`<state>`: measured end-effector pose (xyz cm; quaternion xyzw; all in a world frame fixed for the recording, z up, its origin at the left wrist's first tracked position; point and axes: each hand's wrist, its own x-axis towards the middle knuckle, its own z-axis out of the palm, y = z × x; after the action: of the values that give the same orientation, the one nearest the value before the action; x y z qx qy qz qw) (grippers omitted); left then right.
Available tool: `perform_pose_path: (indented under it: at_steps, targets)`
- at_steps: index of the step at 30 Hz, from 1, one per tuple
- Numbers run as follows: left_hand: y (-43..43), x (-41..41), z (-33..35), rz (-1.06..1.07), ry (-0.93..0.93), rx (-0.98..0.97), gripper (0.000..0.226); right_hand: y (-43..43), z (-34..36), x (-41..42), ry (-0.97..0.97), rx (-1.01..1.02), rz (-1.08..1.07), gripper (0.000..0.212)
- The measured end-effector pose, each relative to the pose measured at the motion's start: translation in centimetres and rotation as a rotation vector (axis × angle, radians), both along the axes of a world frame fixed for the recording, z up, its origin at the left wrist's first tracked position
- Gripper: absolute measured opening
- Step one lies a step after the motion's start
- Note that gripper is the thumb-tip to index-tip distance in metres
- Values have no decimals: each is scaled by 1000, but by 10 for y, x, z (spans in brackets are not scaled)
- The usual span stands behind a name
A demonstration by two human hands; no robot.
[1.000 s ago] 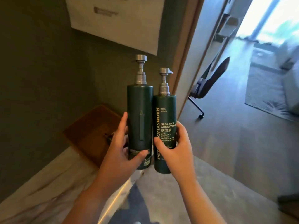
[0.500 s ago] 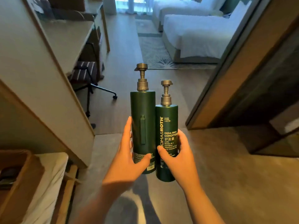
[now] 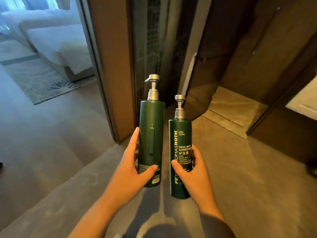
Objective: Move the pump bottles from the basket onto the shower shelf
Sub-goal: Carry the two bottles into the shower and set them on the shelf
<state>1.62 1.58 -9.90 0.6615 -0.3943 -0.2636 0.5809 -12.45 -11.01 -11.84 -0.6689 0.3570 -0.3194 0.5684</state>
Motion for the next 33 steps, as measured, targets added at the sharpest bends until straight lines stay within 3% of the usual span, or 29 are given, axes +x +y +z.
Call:
perform_pose_path:
  at_steps: [7,14,23,33]
  targets:
    - [-94,7,-19,-141,-33,81,102,-69,-21,-34,20,47,-277,55]
    - [-194,64,-29,-220,77,95,105,-158,-24,14,11,9,-464,50]
    - [-332,127,-23,-315,7,104,101,-282,-7,83,105,-67,-496,43]
    - [-492,83,-12,-528,44,111,100,-406,-1,36,119,-123,-660,50]
